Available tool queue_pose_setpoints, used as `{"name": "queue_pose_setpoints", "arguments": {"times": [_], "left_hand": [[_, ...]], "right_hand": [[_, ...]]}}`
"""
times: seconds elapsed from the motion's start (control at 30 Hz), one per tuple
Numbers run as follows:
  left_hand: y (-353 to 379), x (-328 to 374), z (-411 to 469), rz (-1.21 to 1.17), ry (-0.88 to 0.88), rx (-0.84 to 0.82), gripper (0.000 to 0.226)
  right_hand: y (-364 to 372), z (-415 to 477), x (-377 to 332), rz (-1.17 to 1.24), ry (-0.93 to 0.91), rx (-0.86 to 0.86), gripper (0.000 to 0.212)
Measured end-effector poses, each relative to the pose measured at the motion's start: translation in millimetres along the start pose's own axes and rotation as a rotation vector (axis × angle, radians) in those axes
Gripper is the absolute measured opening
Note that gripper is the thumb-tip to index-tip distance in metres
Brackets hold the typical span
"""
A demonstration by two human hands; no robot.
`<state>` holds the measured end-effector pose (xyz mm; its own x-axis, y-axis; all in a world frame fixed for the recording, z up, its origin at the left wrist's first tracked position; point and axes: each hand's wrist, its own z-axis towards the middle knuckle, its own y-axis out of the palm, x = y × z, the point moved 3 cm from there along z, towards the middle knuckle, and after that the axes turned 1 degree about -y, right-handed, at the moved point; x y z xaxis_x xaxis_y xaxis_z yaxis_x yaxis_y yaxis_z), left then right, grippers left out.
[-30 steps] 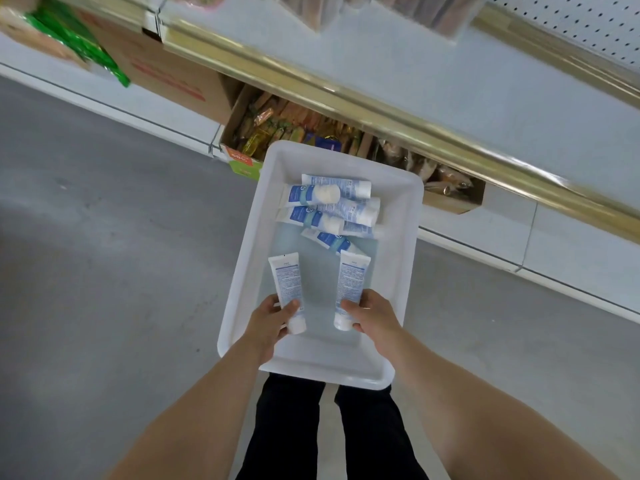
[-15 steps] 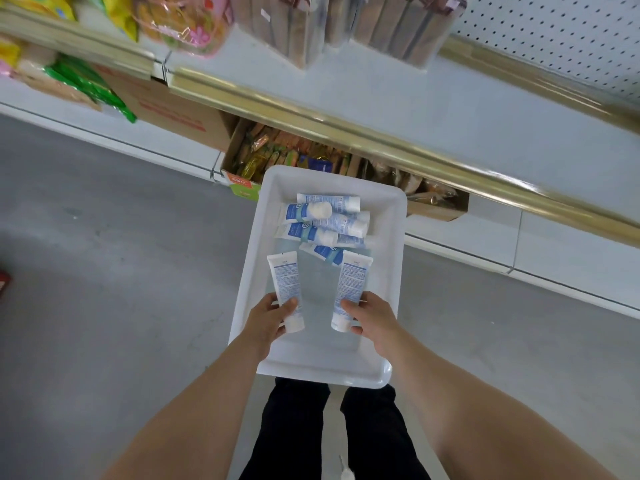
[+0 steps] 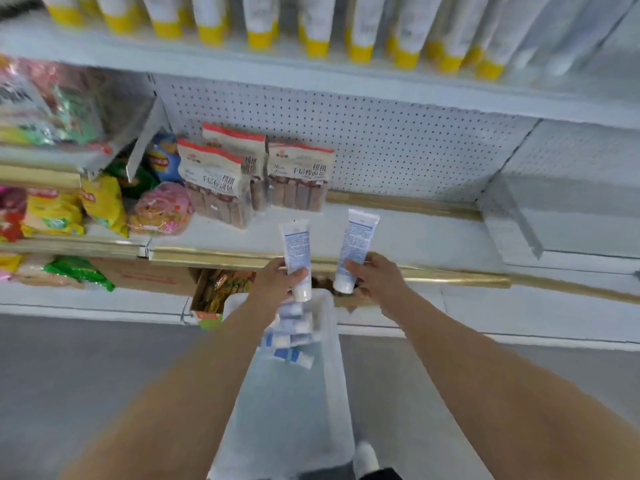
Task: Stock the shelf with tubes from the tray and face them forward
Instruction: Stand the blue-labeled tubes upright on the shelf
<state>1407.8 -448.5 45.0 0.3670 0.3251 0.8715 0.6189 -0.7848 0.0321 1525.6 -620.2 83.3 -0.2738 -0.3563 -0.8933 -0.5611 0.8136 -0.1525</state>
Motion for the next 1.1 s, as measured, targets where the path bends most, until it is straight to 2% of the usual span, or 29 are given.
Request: {"name": "queue_pose_setpoints", "arguments": {"times": [0.13,0.27,0.43,0.57,0.77,0.9,0.97,1.1], "left_hand": [[45.5,115.6,-14.3,0.028,0.243,-0.085,0.024],[95.1,213.0,-35.9,0.096,0.435,-0.077,0.033],[168.7,295.8,-52.6,0.097,0.585,-0.098,0.033],[232.4,325.9,-42.9,0.121,0.653,-0.067,0.035],[338.7,337.7,-24.6,0.123,0.681,0.021,0.031],[385.7,335.8,-12.7,0.164,0.704,0.149,0.03],[398.6,337.9,-6.1,0.179,0.706,0.217,0.027],[412.2,342.9,10.0,0.202,0.709,0.303,0.024]], "right_hand": [[-53.8,-24.6,-102.3,0.013,-0.251,0.04,0.017],[-113.6,-41.5,-178.5,0.056,-0.427,0.119,0.013],[-195.9,-42.3,-240.7,0.072,-0.579,0.203,0.028],[-263.7,-21.0,-265.8,0.05,-0.64,0.291,0.021],[-351.1,32.3,-275.5,-0.023,-0.665,0.449,0.036],[-379.8,60.2,-272.3,-0.077,-0.653,0.458,0.033],[-388.2,70.8,-270.3,-0.088,-0.654,0.458,0.025],[-400.4,90.3,-267.9,-0.066,-0.636,0.456,0.023]]}}
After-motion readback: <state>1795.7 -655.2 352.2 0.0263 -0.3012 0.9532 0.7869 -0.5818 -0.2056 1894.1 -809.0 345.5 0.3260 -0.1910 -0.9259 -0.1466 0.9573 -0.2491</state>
